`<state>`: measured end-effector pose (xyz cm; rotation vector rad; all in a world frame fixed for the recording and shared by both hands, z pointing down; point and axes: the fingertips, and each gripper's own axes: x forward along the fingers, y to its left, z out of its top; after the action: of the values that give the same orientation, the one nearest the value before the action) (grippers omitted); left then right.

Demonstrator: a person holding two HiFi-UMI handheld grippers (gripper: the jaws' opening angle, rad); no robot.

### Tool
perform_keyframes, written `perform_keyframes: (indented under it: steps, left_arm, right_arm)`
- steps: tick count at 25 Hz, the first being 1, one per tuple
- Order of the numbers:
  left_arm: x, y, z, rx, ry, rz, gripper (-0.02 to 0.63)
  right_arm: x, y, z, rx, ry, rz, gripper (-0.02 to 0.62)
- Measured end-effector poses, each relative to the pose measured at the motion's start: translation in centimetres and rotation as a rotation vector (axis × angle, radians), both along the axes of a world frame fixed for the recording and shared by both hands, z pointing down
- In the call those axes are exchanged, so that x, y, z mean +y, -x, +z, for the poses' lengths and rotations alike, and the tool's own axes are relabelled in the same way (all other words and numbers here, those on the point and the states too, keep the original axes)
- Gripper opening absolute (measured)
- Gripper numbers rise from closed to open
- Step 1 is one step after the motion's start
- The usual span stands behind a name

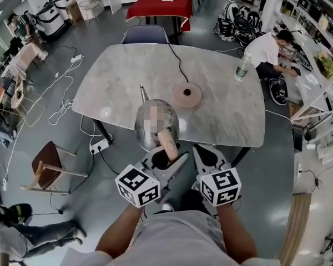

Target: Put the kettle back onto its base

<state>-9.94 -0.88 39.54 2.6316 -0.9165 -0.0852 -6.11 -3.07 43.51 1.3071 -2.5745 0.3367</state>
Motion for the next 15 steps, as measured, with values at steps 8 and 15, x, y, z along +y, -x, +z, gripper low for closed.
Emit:
perform_keyframes:
  steps: [8, 15]
  left_arm:
    - [-5.6, -2.8, 0.1, -0.012, 0.02, -0.053, 0.161]
    - [-10.1, -5.7, -0.2, -0.026, 0.03, -0.076, 0.161]
  right_arm:
    - [-5.8, -3.0, 0.6, -0.031, 0.013, -0.03, 0.005]
    - [-10.5, -5.5, 0.3, -0.053, 0.025, -0.056, 0.005]
